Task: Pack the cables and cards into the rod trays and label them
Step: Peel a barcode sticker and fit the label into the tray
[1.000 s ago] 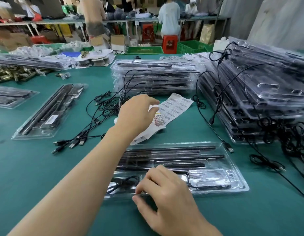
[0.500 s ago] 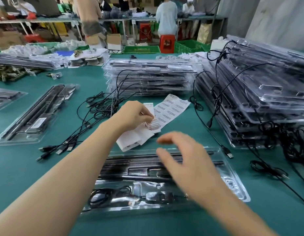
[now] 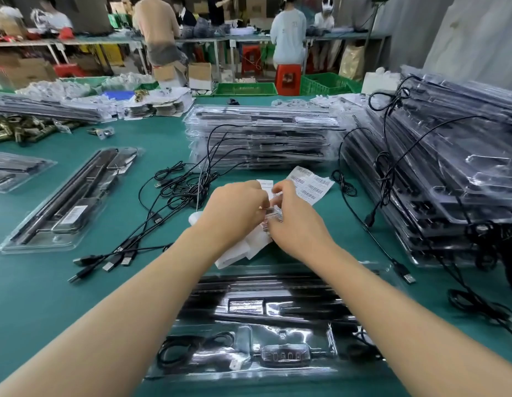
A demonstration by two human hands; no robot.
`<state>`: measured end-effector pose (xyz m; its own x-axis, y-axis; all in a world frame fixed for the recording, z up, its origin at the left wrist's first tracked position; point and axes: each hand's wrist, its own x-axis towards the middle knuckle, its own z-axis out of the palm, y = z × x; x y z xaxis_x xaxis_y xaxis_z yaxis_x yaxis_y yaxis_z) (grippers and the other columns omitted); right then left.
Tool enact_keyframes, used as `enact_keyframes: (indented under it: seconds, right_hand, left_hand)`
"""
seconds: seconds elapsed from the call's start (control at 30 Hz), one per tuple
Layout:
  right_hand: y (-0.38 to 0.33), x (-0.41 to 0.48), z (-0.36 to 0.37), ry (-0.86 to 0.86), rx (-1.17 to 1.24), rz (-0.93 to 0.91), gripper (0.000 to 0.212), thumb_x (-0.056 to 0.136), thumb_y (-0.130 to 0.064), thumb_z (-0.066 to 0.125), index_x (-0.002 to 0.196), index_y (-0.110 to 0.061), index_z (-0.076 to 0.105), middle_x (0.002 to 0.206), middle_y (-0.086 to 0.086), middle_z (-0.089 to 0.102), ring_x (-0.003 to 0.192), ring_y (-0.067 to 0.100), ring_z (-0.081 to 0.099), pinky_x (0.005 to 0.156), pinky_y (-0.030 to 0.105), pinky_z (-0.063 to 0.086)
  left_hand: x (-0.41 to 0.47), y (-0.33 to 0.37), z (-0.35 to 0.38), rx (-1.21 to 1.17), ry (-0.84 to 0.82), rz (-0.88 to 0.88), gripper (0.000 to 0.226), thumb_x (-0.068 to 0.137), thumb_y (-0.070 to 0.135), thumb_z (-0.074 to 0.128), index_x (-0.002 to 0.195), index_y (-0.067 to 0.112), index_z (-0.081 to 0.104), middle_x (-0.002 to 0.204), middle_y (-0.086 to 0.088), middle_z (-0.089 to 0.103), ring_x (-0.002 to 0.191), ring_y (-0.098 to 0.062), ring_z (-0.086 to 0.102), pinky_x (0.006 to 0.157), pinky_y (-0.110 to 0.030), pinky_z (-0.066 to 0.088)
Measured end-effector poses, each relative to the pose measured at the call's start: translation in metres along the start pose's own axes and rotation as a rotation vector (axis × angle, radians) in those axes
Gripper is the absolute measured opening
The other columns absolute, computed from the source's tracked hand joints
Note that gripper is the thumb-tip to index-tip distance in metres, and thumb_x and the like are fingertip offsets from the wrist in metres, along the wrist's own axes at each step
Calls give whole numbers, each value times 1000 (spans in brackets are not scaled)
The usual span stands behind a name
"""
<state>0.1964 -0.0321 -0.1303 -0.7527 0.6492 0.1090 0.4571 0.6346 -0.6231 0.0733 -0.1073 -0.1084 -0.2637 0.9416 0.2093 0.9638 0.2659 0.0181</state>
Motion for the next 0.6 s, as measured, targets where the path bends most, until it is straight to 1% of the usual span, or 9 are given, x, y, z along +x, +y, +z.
enact_keyframes:
  seconds: [0.07,0.1,0.13,0.23,0.37,0.43,0.5,0.53,0.6]
  right_hand:
    - [-2,10,-4,-73,-66,-51,22,85,-17,57,106,-23,55,108,-7,62,101,22,58,71,35,43]
    - [-2,14,-6,-99,-114,-82,12,83,-21,59,95,-22,58,102,-6,62,99,23,58,75,37,47]
    - [-2,17,-9,-116,-151,-100,8,82,-25,60,90,-22,61,99,-5,62,99,23,58,80,40,49]
    - [2,23,-14,-170,-172,-101,11,80,-30,64,88,-24,67,105,-4,59,104,22,57,92,47,48]
    - [3,29,-17,-242,-254,-146,8,81,-29,65,88,-26,65,107,-6,54,107,20,55,90,48,50]
    - [5,31,-14,-253,-217,-153,16,81,-30,67,97,-30,64,115,-7,51,110,18,54,91,48,50]
    - [8,32,-12,-268,-154,-130,43,83,-35,70,124,-30,59,133,-8,44,120,17,53,99,46,48]
    - [10,33,-12,-272,-138,-117,58,83,-38,71,137,-27,53,141,-8,40,124,17,52,102,45,46]
    - [13,36,-13,-277,-148,-102,73,83,-40,71,148,-26,43,149,-8,36,127,17,51,104,45,45]
  left_hand:
    - [-5,1,4,60,69,20,22,101,32,52,112,28,70,108,5,63,107,-20,59,68,-32,41]
    - [-6,1,7,84,84,28,21,101,31,51,112,29,68,106,6,63,105,-18,58,66,-31,38]
    - [-7,1,8,96,91,33,20,102,30,50,113,31,66,104,6,64,104,-17,59,65,-30,36]
    - [-12,-1,8,105,119,60,20,103,29,48,114,31,65,102,6,65,99,-17,59,64,-32,40]
    - [-26,-1,5,94,173,88,25,104,29,44,110,26,68,100,5,66,96,-17,60,66,-32,42]
    - [-34,-1,3,36,225,87,22,103,28,48,105,22,70,96,3,67,89,-20,63,66,-37,47]
    - [-42,1,1,-24,284,103,16,99,22,57,95,16,71,89,1,67,78,-25,64,60,-41,49]
    - [-45,2,-1,-42,311,112,13,96,19,61,91,14,71,86,0,67,72,-26,64,56,-41,49]
    - [-50,3,-4,-88,356,138,5,91,15,69,87,13,72,83,-1,67,65,-27,62,51,-40,49]
